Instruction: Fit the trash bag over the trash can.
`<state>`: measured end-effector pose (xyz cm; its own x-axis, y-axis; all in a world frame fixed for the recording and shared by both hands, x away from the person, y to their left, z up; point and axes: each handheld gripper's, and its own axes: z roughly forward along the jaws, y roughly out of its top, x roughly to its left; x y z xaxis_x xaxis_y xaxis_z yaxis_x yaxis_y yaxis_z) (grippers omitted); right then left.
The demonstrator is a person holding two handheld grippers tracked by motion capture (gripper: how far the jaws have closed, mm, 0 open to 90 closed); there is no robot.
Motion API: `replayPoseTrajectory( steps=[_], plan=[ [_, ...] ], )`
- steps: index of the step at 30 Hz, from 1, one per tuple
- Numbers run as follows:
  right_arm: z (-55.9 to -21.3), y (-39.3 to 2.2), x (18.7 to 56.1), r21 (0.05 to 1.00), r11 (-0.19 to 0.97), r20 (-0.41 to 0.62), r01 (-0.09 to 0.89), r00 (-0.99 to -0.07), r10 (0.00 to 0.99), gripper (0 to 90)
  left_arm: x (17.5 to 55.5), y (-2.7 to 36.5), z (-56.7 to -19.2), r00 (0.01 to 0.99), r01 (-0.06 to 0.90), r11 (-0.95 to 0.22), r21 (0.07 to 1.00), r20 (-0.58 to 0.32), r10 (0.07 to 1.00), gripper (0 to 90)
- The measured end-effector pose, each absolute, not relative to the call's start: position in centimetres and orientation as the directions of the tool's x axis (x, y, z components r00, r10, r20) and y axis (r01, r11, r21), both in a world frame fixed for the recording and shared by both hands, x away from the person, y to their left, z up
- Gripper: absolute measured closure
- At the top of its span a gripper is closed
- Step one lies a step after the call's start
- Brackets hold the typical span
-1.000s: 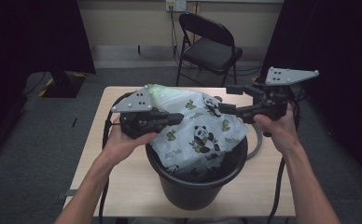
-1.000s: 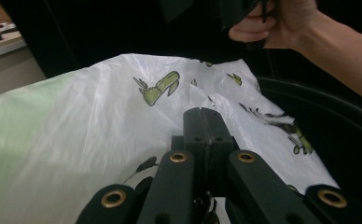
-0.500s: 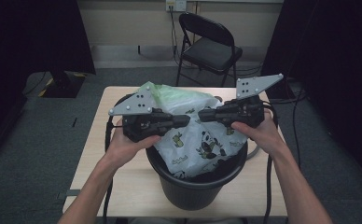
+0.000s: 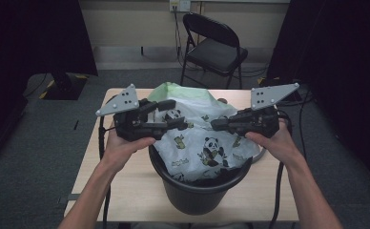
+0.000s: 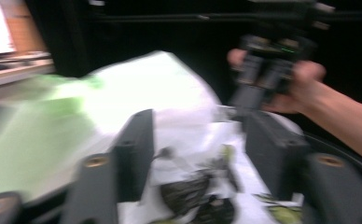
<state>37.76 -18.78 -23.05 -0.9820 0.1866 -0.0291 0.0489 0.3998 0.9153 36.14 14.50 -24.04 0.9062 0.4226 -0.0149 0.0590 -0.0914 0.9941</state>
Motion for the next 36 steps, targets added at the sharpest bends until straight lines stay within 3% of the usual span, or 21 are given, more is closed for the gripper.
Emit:
replayPoseTrajectory(
  steps=[3,7,9,12,13,14,17,32,34,36],
  plan=[
    [-23.2,-19.1,37.5,0.916,0.398,-0.029,0.045,-0.984,0.178,90.0,36.7,15.0,-24.4,0.881,0.100,-0.081,0.992,-0.050,0.471,29.8],
    [-23.3,-19.1,37.3,0.914,0.405,-0.033,0.035,-0.986,0.161,90.0,37.9,14.9,-25.1,0.836,0.160,-0.072,0.984,-0.096,0.541,23.8],
    [-23.3,-19.0,37.1,0.910,0.415,-0.039,0.029,-0.987,0.154,90.0,38.6,15.0,-25.6,0.826,0.184,-0.056,0.981,-0.123,0.551,31.6],
    [-23.3,-18.9,37.1,0.902,0.430,-0.043,0.028,-0.987,0.154,90.0,39.1,14.9,-26.1,0.845,0.194,-0.090,0.977,-0.120,0.521,59.6],
    [-23.3,-18.9,37.1,0.902,0.430,-0.043,0.028,-0.987,0.154,90.0,39.1,14.7,-26.2,0.857,0.191,-0.100,0.976,-0.116,0.502,59.6],
    [-23.3,-18.9,37.2,0.904,0.427,-0.041,0.028,-0.988,0.152,90.0,39.0,14.5,-26.2,0.863,0.183,-0.109,0.977,-0.107,0.494,75.1],
    [-23.3,-18.7,37.2,0.902,0.431,-0.045,0.027,-0.987,0.154,90.0,38.8,14.3,-25.9,0.881,0.153,-0.106,0.983,-0.087,0.466,86.8],
    [-21.1,-14.8,38.2,0.907,0.421,-0.080,0.014,-0.976,0.204,90.0,37.3,14.4,-22.9,0.896,0.026,0.014,1.000,-0.030,0.443,89.6],
    [-21.6,-13.8,38.3,0.884,0.467,-0.072,0.021,-0.981,0.180,87.5,37.2,14.3,-23.1,0.905,0.020,-0.008,1.000,-0.014,0.426,89.6],
    [-22.1,-13.1,38.2,0.865,0.501,-0.053,0.022,-0.990,0.134,75.5,36.8,14.0,-23.6,0.913,0.010,-0.042,0.999,0.008,0.408,89.6]
  ],
)
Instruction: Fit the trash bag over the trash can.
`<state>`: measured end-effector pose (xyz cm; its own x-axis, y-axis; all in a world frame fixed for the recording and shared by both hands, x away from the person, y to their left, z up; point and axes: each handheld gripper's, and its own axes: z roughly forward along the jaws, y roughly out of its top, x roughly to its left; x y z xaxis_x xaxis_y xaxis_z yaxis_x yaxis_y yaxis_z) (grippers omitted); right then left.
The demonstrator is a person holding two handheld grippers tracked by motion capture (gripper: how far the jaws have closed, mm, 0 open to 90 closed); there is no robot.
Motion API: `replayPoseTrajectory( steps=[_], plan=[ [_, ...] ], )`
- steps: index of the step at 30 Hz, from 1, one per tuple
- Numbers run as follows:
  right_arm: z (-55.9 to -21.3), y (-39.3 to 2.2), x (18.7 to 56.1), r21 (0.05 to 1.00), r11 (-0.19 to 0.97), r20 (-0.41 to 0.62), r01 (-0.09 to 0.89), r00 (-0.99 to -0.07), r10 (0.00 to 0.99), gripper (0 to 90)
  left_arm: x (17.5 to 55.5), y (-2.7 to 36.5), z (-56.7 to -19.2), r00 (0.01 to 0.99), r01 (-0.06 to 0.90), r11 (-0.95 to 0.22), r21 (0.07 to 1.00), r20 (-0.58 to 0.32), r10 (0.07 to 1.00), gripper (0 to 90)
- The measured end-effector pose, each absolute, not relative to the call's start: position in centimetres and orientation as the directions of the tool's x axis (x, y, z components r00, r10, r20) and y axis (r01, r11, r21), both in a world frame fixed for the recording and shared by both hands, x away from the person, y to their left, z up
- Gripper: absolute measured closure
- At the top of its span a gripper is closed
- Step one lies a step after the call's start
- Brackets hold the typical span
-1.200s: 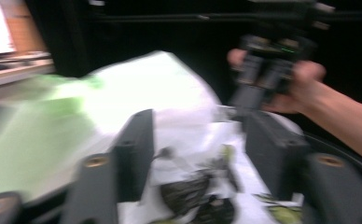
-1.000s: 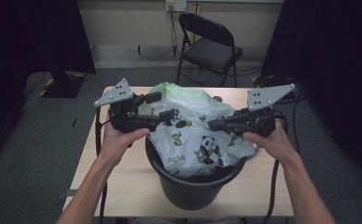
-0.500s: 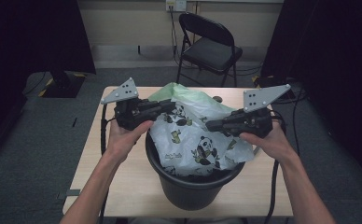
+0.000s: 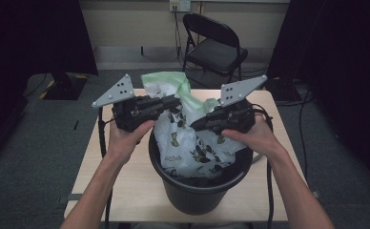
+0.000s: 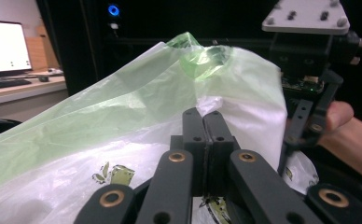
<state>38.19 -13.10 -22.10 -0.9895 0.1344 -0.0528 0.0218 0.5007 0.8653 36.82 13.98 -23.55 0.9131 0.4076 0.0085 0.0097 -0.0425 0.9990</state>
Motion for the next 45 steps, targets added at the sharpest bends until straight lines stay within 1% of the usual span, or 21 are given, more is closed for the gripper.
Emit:
replayPoseTrajectory(
  steps=[3,4,7,13,18,19,26,29,34,37,38,39,41,45],
  plan=[
    [-22.4,-13.2,38.0,0.868,0.496,-0.050,0.018,-0.991,0.124,61.3,36.4,13.9,-24.1,0.923,0.000,-0.060,0.998,0.023,0.385,89.7],
    [-22.4,-13.6,38.0,0.876,0.482,-0.041,0.024,-0.992,0.123,58.4,36.3,13.9,-24.2,0.922,-0.007,-0.065,0.998,0.031,0.387,89.7],
    [-22.2,-14.9,37.9,0.895,0.446,-0.028,0.032,-0.991,0.129,56.0,36.2,13.9,-24.6,0.920,-0.014,-0.093,0.996,0.050,0.388,89.8],
    [-21.3,-16.7,37.5,0.926,0.376,-0.028,0.023,-0.991,0.129,55.8,36.1,13.2,-25.1,0.914,-0.028,-0.157,0.987,0.089,0.396,90.0],
    [-20.6,-17.5,37.2,0.940,0.340,-0.033,0.005,-0.994,0.107,59.2,35.7,12.3,-25.3,0.905,-0.068,-0.244,0.967,0.163,0.394,90.0],
    [-20.4,-17.7,37.2,0.945,0.328,-0.030,0.007,-0.993,0.110,61.4,35.7,12.2,-25.4,0.904,-0.068,-0.253,0.965,0.167,0.394,90.0],
    [-19.6,-18.1,37.1,0.959,0.284,-0.040,-0.005,-0.992,0.120,66.5,35.4,11.7,-25.4,0.898,-0.092,-0.318,0.944,0.217,0.384,90.0],
    [-19.2,-18.2,37.2,0.966,0.258,-0.039,-0.003,-0.991,0.132,67.3,35.3,11.6,-25.4,0.899,-0.095,-0.323,0.942,0.220,0.378,90.0],
    [-18.5,-17.9,37.9,0.970,0.243,-0.024,0.029,-0.977,0.211,67.2,35.2,11.1,-25.4,0.905,-0.111,-0.334,0.936,0.234,0.355,90.0],
    [-17.8,-17.5,38.7,0.979,0.197,0.006,0.055,-0.970,0.242,66.7,34.9,10.7,-25.3,0.902,-0.133,-0.355,0.925,0.261,0.343,90.0],
    [-17.5,-16.7,39.4,0.975,0.207,0.021,0.080,-0.963,0.269,65.9,34.8,10.7,-25.3,0.903,-0.136,-0.358,0.924,0.263,0.338,90.0],
    [-17.5,-16.7,39.4,0.975,0.207,0.021,0.080,-0.963,0.269,65.9,34.8,10.7,-25.2,0.904,-0.137,-0.359,0.923,0.265,0.337,90.0],
    [-17.6,-16.0,39.7,0.967,0.239,0.026,0.094,-0.962,0.271,63.1,34.6,10.8,-25.2,0.903,-0.139,-0.356,0.924,0.266,0.338,90.0],
    [-18.6,-14.5,39.2,0.940,0.330,0.016,0.087,-0.977,0.212,59.1,34.7,11.1,-25.0,0.896,-0.134,-0.338,0.932,0.259,0.360,89.8]
  ],
)
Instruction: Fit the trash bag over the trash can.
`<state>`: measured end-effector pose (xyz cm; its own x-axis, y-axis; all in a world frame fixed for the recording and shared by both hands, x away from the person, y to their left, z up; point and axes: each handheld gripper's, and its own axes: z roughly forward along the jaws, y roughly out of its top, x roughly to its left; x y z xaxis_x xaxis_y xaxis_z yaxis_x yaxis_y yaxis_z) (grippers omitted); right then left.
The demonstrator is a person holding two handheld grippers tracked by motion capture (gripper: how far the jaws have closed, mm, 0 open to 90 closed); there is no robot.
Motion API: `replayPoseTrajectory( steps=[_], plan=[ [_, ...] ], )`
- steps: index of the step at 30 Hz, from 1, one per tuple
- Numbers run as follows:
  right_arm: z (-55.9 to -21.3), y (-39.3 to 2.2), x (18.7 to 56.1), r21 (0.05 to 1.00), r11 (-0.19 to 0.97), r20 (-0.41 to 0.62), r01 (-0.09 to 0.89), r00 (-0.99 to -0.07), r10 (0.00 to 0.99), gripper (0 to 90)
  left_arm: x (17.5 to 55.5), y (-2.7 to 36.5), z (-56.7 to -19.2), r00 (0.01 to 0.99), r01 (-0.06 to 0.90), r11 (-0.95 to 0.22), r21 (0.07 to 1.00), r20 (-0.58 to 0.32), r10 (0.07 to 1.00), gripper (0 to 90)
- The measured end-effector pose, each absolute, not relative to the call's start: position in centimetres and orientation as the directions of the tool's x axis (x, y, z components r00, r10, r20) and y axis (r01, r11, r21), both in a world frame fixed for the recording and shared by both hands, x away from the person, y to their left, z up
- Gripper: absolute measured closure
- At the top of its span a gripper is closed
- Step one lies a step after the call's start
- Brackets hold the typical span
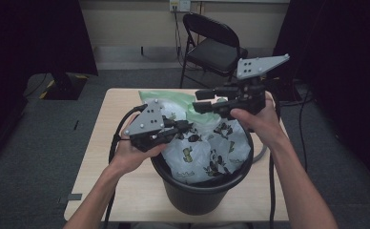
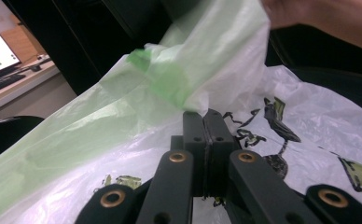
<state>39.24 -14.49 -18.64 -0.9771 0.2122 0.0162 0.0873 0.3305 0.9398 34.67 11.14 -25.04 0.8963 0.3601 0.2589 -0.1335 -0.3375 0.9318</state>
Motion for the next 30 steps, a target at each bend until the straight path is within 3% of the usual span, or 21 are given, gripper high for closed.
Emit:
replayPoseTrajectory(
  steps=[6,8,13,22,30],
  plan=[
    [-20.2,-14.2,38.6,0.931,0.356,0.013,0.081,-0.982,0.189,54.1,34.8,11.5,-25.0,0.889,-0.115,-0.305,0.946,0.235,0.394,89.8],
    [-20.8,-14.1,38.7,0.928,0.361,0.018,0.089,-0.980,0.196,60.6,34.9,11.5,-25.0,0.890,-0.111,-0.298,0.948,0.229,0.394,89.8],
    [-21.5,-14.0,38.9,0.932,0.355,0.009,0.069,-0.986,0.169,87.4,35.1,11.6,-25.4,0.892,-0.105,-0.288,0.952,0.218,0.396,89.3],
    [-21.2,-14.8,40.2,0.931,0.347,-0.006,0.114,-0.945,0.327,90.0,34.9,13.3,-25.4,0.925,-0.083,-0.165,0.983,0.137,0.354,87.8],
    [-21.5,-14.0,39.8,0.933,0.350,-0.011,0.085,-0.964,0.264,90.0,34.9,14.3,-24.2,0.911,-0.071,-0.049,0.996,0.085,0.404,40.9]
  ],
)
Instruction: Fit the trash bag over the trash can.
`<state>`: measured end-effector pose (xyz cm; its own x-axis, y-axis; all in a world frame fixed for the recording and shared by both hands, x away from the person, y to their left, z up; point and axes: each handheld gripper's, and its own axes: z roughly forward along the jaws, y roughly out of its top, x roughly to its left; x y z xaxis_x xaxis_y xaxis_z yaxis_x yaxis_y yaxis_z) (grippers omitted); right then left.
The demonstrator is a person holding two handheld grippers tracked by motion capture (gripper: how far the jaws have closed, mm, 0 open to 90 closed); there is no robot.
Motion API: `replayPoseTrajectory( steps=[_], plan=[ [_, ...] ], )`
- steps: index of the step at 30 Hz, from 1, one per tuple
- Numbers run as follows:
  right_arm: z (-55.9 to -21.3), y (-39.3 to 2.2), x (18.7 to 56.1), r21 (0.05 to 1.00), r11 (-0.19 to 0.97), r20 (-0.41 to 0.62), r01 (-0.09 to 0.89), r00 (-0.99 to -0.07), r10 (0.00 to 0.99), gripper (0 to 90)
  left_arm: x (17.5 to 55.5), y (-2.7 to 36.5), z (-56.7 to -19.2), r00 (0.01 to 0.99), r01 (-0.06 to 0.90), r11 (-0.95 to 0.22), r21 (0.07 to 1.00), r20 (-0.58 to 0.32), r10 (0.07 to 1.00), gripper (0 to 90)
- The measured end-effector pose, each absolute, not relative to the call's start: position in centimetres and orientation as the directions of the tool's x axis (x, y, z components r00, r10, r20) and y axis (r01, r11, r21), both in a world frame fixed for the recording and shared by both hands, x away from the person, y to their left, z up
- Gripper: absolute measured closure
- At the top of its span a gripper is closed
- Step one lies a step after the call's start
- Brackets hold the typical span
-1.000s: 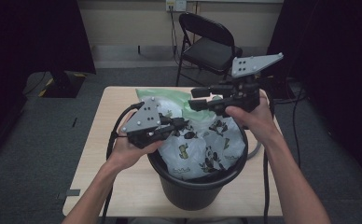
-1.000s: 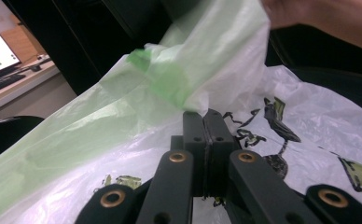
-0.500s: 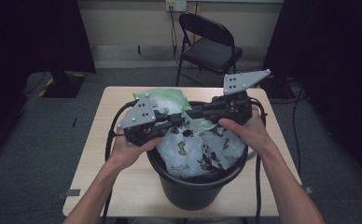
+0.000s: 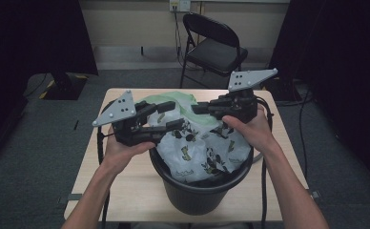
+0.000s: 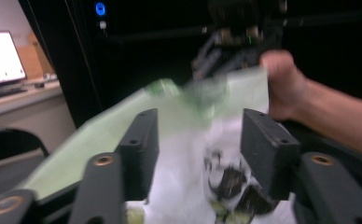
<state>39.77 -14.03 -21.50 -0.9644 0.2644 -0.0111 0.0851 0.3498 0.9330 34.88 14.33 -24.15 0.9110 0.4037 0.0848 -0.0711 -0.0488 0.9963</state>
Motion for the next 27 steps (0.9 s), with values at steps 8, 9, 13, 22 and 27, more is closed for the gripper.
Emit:
replayPoseTrajectory(
  steps=[8,9,13,22,27],
  plan=[
    [-21.3,-13.0,39.0,0.928,0.367,-0.022,0.063,-0.975,0.222,90.0,35.2,12.7,-23.4,0.913,-0.104,-0.122,0.987,0.144,0.382,25.5],
    [-21.4,-13.0,38.9,0.927,0.369,-0.022,0.060,-0.976,0.215,90.0,35.4,12.4,-23.4,0.912,-0.103,-0.133,0.986,0.147,0.383,24.4],
    [-21.5,-12.5,38.7,0.921,0.385,-0.029,0.049,-0.980,0.196,90.0,36.0,11.7,-23.8,0.904,-0.071,-0.172,0.983,0.136,0.406,35.2],
    [-21.6,-13.7,40.2,0.917,0.387,-0.010,0.098,-0.963,0.268,90.0,35.6,12.6,-23.9,0.906,-0.084,-0.133,0.988,0.131,0.402,84.3],
    [-21.8,-14.7,41.5,0.917,0.372,0.013,0.142,-0.944,0.329,90.0,34.3,12.7,-24.4,0.937,-0.093,-0.153,0.984,0.139,0.320,88.9]
  ],
)
